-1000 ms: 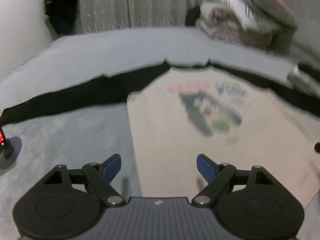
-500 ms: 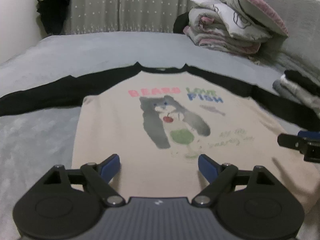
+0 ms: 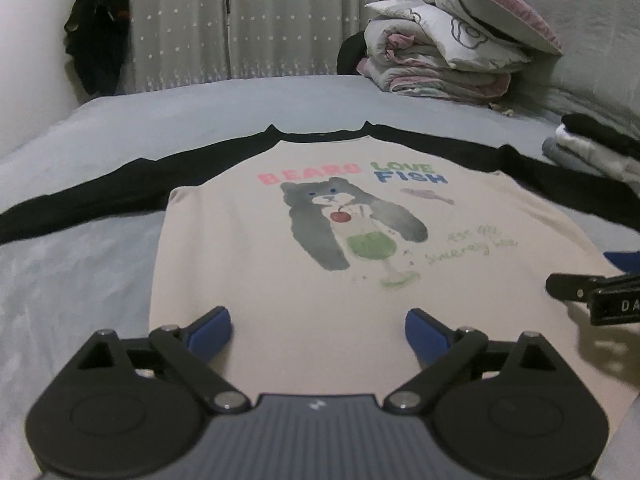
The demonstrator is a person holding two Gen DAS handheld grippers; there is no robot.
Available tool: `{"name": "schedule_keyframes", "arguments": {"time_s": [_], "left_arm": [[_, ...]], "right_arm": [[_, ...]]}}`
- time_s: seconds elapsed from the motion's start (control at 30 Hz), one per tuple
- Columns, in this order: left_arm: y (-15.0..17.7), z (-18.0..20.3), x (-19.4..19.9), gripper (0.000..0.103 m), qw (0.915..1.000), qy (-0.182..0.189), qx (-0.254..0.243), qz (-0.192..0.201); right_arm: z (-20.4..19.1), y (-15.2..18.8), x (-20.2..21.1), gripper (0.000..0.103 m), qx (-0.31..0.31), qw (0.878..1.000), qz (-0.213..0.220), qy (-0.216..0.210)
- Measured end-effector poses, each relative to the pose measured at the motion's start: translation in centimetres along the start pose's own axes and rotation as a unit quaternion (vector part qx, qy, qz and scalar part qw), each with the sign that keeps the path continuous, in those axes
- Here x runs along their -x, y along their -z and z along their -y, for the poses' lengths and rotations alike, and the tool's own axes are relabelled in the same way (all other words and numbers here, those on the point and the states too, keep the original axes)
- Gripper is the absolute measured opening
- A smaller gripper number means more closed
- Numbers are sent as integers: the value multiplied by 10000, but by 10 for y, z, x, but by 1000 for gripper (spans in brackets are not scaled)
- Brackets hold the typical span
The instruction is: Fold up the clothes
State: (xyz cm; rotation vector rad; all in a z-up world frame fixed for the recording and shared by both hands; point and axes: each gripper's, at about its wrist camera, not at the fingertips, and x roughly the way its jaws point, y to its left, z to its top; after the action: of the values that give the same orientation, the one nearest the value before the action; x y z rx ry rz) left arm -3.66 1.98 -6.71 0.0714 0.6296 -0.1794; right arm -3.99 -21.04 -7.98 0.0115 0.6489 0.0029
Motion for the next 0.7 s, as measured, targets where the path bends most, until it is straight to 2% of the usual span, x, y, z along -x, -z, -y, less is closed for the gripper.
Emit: {"name": "schedule_keyframes", "arguments": {"time_s": [0.7], "left_arm": [[0, 3, -3, 99, 9998, -144, -94, -33]], "right_arm": [[-5, -2, -1, 103, 83, 9999, 11, 88]]}}
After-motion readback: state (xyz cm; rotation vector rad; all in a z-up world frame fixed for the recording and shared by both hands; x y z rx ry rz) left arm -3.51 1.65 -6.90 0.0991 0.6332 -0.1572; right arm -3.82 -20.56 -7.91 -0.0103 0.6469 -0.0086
